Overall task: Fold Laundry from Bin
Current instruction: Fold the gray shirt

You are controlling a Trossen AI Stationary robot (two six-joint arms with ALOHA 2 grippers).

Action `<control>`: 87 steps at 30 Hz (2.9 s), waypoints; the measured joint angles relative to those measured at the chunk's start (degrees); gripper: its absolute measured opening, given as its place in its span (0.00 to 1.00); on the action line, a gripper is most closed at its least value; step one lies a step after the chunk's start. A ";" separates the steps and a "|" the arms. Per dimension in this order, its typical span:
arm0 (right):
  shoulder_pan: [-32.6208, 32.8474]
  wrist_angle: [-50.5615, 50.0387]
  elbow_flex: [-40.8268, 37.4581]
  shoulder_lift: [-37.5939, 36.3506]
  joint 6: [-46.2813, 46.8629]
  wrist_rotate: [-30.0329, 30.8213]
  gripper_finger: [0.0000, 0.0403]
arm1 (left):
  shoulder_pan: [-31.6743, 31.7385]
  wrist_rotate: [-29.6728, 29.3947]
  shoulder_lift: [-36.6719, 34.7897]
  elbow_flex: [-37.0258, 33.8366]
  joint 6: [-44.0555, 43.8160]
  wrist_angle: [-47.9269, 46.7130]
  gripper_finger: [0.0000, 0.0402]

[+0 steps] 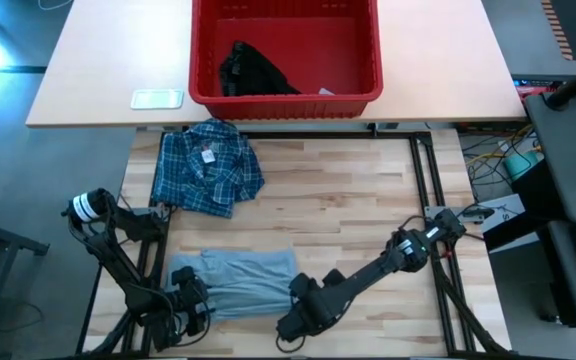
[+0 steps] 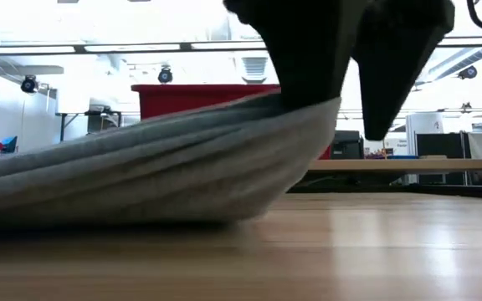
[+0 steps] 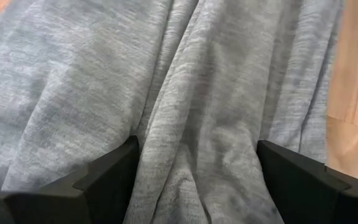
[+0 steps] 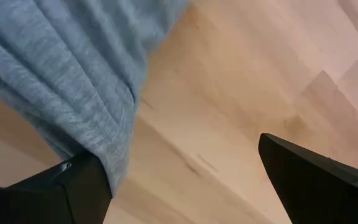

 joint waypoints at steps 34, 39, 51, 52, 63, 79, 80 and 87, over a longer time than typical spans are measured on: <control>-10.66 23.74 -1.21 1.92 -63.48 0.80 0.78 | -0.72 10.18 -2.54 1.38 13.38 0.33 0.78; -11.19 22.76 -1.24 5.49 -65.59 0.93 0.83 | -0.72 9.27 -3.87 2.00 10.76 -2.19 0.81; -11.45 0.81 -1.48 4.45 -67.58 1.51 0.91 | -0.59 7.34 -14.42 5.68 7.41 -27.61 0.89; -11.45 -0.65 -1.60 4.19 -68.51 1.49 0.92 | -0.59 7.27 -15.69 5.01 6.85 -28.82 0.89; -11.02 15.35 -2.19 0.74 -70.89 -0.33 0.92 | 1.68 -3.17 -23.15 -2.90 6.30 -21.77 0.88; -18.77 -1.19 -24.30 -9.88 -75.29 8.22 0.91 | 29.58 -2.13 -21.92 -7.41 37.80 5.49 0.88; -18.73 -0.16 -25.08 -12.37 -73.78 8.09 0.91 | 31.56 -1.69 -21.86 -7.52 40.20 7.79 0.88; -14.97 15.69 -36.76 -30.30 -49.11 1.40 0.91 | 47.05 10.55 -16.75 -7.01 59.54 27.10 0.88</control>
